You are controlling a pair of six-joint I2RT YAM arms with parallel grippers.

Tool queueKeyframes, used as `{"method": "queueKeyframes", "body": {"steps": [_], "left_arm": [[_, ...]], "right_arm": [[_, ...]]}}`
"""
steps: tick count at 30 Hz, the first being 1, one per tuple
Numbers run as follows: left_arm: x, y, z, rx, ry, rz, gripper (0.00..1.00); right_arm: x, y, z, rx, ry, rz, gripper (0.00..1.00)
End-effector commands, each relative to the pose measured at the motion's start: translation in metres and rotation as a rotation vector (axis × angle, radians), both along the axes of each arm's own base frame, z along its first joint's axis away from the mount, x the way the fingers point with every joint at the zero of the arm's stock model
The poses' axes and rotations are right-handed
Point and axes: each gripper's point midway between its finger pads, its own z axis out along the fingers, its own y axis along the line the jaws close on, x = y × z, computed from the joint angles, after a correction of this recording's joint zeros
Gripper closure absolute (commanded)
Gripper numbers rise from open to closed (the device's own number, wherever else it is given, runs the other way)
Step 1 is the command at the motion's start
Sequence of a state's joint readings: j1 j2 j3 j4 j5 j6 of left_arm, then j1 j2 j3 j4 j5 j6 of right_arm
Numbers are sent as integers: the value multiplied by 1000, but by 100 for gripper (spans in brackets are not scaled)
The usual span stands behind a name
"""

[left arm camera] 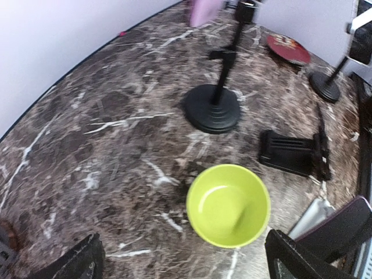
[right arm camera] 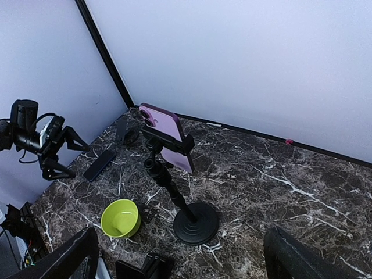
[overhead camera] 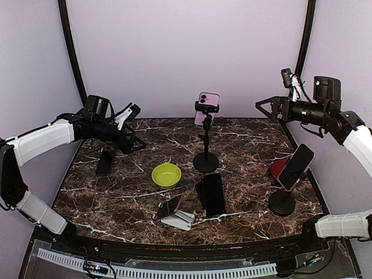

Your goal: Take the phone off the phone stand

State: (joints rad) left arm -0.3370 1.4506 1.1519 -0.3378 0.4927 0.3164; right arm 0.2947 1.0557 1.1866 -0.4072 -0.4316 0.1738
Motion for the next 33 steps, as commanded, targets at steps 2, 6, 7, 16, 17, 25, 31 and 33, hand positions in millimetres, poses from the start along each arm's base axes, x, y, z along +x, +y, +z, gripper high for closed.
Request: {"method": "queueKeyframes", "body": {"steps": [2,6,7,16,17,25,31,33], "left_arm": [[-63,-28,10,-87,-53,-279,1],[-104,-38,18,-160,-56,-412,1],[-113,-41,20,-171,-57,-439,1],[-174,-77,29,-185,-65,-660,1],[-184,-82,28,-183,-65,-697,1],[-210,-101,-1,-77,-20,-811,1],[-210,-114,-32,41,-27,-847,1],[-209,-120,-39,70,-32,-860,1]], "right_arm": [[-5,5,10,33,-35,30,1],[-6,6,9,35,-32,33,1],[-6,6,9,37,-32,35,1],[-8,9,9,53,-18,55,1],[-8,9,10,53,-19,56,1],[-10,10,9,61,-13,64,1],[-12,11,10,68,-15,69,1],[-12,11,9,67,-13,71,1]]}}
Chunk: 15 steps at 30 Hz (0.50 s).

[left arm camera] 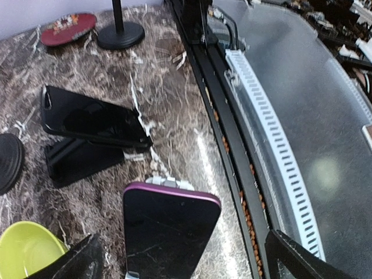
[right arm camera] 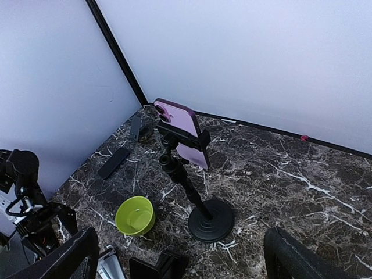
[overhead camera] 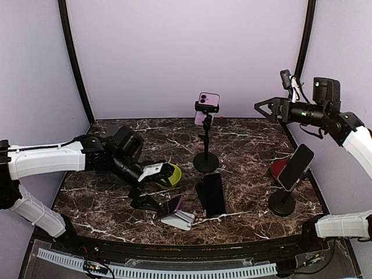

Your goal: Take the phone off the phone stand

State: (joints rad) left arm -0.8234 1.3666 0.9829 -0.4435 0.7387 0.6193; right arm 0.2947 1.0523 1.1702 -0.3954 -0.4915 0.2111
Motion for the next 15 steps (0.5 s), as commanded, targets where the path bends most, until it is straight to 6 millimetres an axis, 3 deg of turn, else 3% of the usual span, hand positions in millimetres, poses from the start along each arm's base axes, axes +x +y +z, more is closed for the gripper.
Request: {"method": "queueKeyframes", "body": {"steps": [1,6,15], "left_arm": [[4,-7,-9,62,-74,-34,1],[4,-12,-31,146,-77,-71,1],[-1,-18,-40,169,-99,-107,1]], "right_arm": [[-6,4,11,25,-44,23,1],[-8,3,14,26,-53,28,1],[-8,6,11,24,-49,43,1]]}}
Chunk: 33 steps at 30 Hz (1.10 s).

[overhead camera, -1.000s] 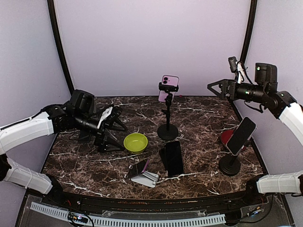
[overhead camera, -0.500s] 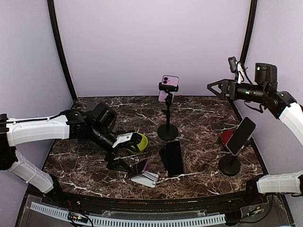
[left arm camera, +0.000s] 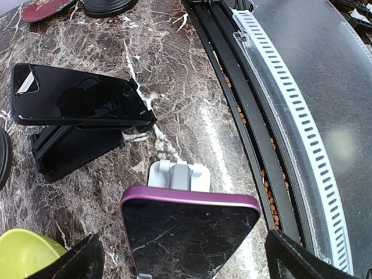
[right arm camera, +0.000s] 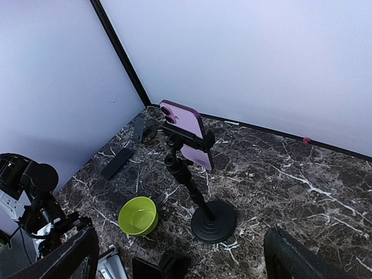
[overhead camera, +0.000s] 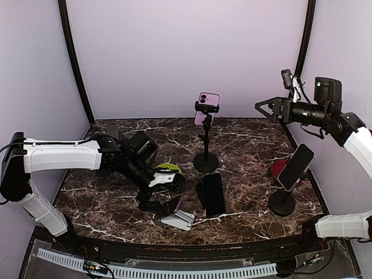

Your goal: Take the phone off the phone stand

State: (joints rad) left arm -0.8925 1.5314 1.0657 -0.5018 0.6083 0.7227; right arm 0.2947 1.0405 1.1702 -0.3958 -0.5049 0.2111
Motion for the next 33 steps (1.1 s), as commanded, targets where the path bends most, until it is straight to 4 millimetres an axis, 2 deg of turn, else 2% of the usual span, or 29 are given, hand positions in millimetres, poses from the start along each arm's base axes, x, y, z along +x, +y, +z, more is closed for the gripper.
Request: {"method": "queueKeyframes", "body": {"steps": [1,8,28,33], "left_arm": [[-7,-2,-1,22,-35,-45,1],[-2,-2,-8,41,-63,-27,1],[-7,-9,-27,25,-60,-85,1],[-9,-10,-33,22,-45,-94,4]], "right_arm": [[-3,6,8,18,-40,34,1],[-1,8,6,22,-33,44,1],[-2,11,4,16,-34,65,1],[-2,11,4,14,-36,65,1]]}}
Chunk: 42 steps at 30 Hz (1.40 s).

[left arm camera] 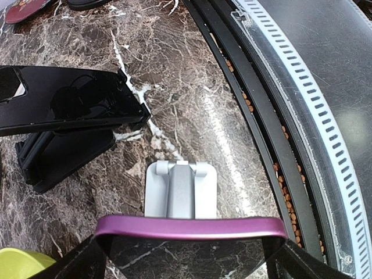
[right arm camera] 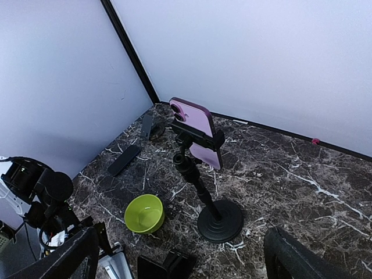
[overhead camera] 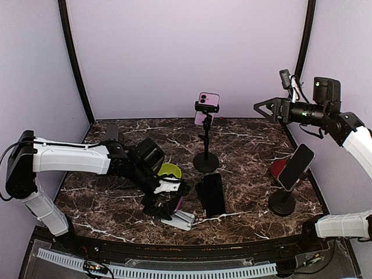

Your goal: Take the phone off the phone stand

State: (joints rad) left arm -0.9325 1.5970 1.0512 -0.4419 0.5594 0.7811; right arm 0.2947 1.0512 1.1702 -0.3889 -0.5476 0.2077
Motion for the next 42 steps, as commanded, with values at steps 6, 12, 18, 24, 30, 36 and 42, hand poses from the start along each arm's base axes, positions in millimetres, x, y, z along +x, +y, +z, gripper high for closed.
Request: {"method": "queueKeyframes", "body": {"steps": [6,12,18,24,30,36,42], "left_arm": [[-7,1,-13,-4,12,-33,10],[-5,1,-6,-24,-17,-25,15],[-4,1,8,-49,-37,-19,30],[-5,0,21,-68,-34,-11,33],[-5,-2,46,-99,-41,-7,37],[-5,-4,86,-182,-74,2,41],[9,-5,118,-245,-135,100,44]], "right_arm": [[2,5,4,5,-41,25,1],[2,4,5,4,-44,21,1],[2,4,6,4,-49,17,1],[2,4,5,5,-44,20,1],[1,4,4,3,-42,19,1],[2,6,3,7,-37,31,1],[1,8,4,14,-37,39,1]]}}
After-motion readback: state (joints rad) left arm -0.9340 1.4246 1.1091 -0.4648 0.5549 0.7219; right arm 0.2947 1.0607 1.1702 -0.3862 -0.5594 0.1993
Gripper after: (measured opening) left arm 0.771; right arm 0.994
